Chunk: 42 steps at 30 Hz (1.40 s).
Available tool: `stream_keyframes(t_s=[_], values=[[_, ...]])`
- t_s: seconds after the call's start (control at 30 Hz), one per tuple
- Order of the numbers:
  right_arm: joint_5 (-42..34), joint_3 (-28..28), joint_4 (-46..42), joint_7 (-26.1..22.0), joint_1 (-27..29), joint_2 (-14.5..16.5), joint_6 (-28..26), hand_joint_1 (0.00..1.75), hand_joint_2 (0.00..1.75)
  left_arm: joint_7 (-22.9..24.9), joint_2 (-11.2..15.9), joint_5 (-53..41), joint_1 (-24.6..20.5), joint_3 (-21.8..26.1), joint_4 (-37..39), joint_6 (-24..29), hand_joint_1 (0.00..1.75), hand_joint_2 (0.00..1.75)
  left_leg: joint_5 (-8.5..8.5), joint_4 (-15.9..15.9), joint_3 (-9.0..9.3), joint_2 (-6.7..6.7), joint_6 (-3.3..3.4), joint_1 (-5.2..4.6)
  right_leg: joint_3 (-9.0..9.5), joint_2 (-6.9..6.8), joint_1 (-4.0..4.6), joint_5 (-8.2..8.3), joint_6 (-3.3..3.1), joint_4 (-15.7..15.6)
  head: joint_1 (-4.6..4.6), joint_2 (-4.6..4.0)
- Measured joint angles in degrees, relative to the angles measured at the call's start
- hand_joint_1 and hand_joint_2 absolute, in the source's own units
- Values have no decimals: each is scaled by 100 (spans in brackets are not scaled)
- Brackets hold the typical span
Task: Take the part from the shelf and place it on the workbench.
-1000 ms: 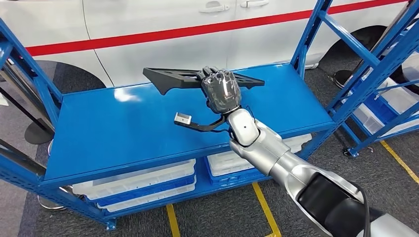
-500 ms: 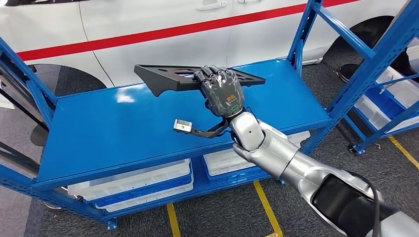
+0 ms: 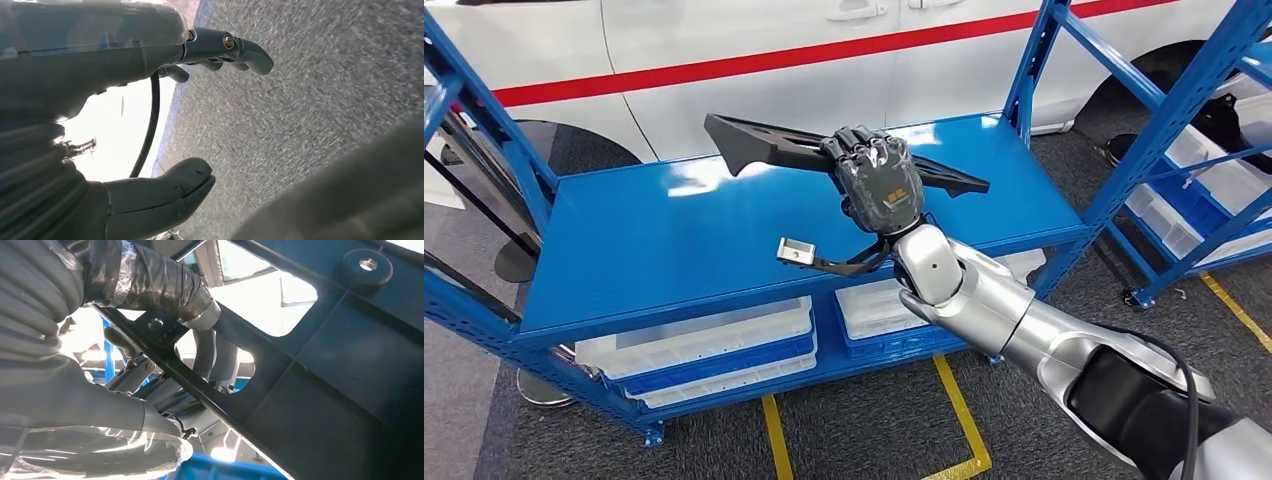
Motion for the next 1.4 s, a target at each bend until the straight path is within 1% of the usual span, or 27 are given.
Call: stream_keyframes(t_s=[0.07,0.13,0.17,0.23,0.3,0.37,0.43,0.5,0.57,0.63,0.67,0.7,0.73,0.77,0.83,0.9,0.93,1.0,1.03,1.1,1.17,1.2,1.23,1.27,1.3,1.37,1.4], values=[[0,20,-2,2,-17,-32,0,175,175,1,-8,0,-7,0,1,-2,0,175,166,-53,-111,27,76,25,-157,18,-6,-444,35,402,0,0],[0,45,-1,2,-26,-56,-1,175,175,4,-8,0,-9,0,4,2,0,175,292,-42,-283,37,110,11,-345,23,-11,-981,69,1132,0,0],[0,62,1,2,-24,-68,0,175,175,5,-8,0,-8,0,5,3,0,175,344,-24,-371,37,110,4,-383,22,-14,-1108,84,1428,1,0],[0,93,1,2,-22,-82,1,175,175,7,-12,-1,-8,0,7,2,0,175,438,29,-553,36,96,-2,-189,22,-16,-1046,92,1493,1,0],[0,105,-5,9,-33,-89,1,175,175,7,-19,-8,-12,0,7,0,0,175,517,98,-710,33,64,-3,368,24,-12,-885,61,829,0,0],[0,107,-32,16,-43,-98,0,175,175,7,-23,-26,-15,0,7,-1,0,175,592,144,-794,26,8,-12,802,30,19,-877,-8,200,-1,0],[0,107,-77,9,-46,-111,0,175,175,7,-23,-42,-14,0,8,-2,0,175,682,130,-815,20,-62,-15,868,31,59,-870,-88,36,-2,0],[0,107,-122,-14,-45,-121,1,175,175,7,-19,-48,-9,1,14,1,0,175,695,134,-866,0,-126,-15,794,12,28,-755,-181,-21,-2,0],[0,106,-179,-29,-41,-130,2,175,175,7,-14,-54,-10,3,21,2,0,175,313,430,-1004,-15,-186,-8,660,-12,-16,-593,-268,-77,-4,0],[0,104,-241,-29,-39,-147,2,175,175,8,-13,-57,-13,4,22,7,0,175,-287,1094,-1156,-12,-240,16,485,-20,-16,-443,-299,-83,-7,0],[0,103,-267,-28,-35,-157,2,175,175,10,-11,-58,-15,4,22,11,0,175,-460,1431,-1190,-11,-263,26,389,-20,-17,-370,-293,-80,-7,0],[0,101,-290,-35,-24,-162,2,175,175,17,-11,-58,-16,4,22,15,0,175,-487,1649,-1161,-10,-282,36,294,-20,-20,-296,-282,-76,-6,0],[0,95,-310,-64,-5,-164,2,175,175,32,-10,-58,-18,4,22,16,0,175,-398,1699,-1050,-9,-296,47,201,-20,-24,-225,-266,-71,-6,0],[0,85,-323,-119,21,-166,2,175,175,55,-10,-57,-18,5,22,10,0,175,-247,1545,-840,-8,-306,58,117,-20,-31,-157,-244,-66,-5,0],[0,38,-351,-261,89,-167,1,175,175,98,-13,-55,-17,5,22,-10,0,175,-124,786,-214,-8,-310,68,-13,-19,-36,-37,-183,-44,-6,0],[0,-43,-387,-343,158,-169,1,175,175,119,-18,-55,-4,4,22,-30,0,175,-243,144,205,-25,-254,45,-73,-24,-28,82,-107,-47,-5,0],[0,-82,-404,-366,184,-171,1,175,175,123,-22,-55,6,4,22,-37,0,175,-287,9,256,-33,-212,25,-84,-28,-23,143,-67,-67,-4,0],[0,-136,-419,-399,219,-171,2,175,175,128,-38,-55,25,4,21,-51,0,175,-195,-17,179,-26,-107,25,-106,-26,-30,202,5,-101,-3,0],[0,-154,-423,-410,235,-171,2,175,175,128,-46,-55,23,4,21,-55,0,175,-128,-24,132,-12,-41,31,-149,-20,-37,89,29,-33,-2,0],[0,-190,-426,-414,264,-172,2,175,175,126,-58,-55,9,5,20,-60,0,175,23,-36,-4,14,62,36,-318,-4,-47,-446,53,460,-1,0],[0,-214,-427,-409,285,-174,2,175,175,127,-61,-55,1,5,20,-60,0,175,163,-23,-187,18,99,14,-496,7,-40,-941,68,1241,-2,0],[0,-219,-427,-409,297,-174,2,175,175,128,-61,-56,2,5,21,-60,0,175,227,-11,-278,19,99,3,-509,11,-33,-1001,69,1514,-2,0],[0,-220,-427,-409,309,-175,2,175,175,130,-61,-55,8,5,21,-60,0,175,284,4,-368,20,93,-8,-432,13,-27,-945,62,1606,-3,0],[0,-222,-427,-409,320,-175,2,175,175,131,-61,-54,13,5,22,-60,0,175,337,21,-453,21,86,-17,-244,13,-21,-824,43,1479,-3,0],[0,-227,-428,-409,325,-175,2,175,175,131,-61,-54,14,6,22,-60,0,175,384,42,-528,21,76,-23,44,16,-12,-716,13,1165,-3,0],[0,-251,-445,-409,327,-173,2,175,175,131,-65,-53,15,7,22,-59,0,175,471,69,-642,14,33,-39,626,23,24,-722,-59,386,-4,0],[0,-268,-454,-413,330,-172,2,175,175,131,-66,-54,14,7,22,-58,0,175,516,72,-668,10,3,-42,789,26,47,-757,-91,127,-4,0]])
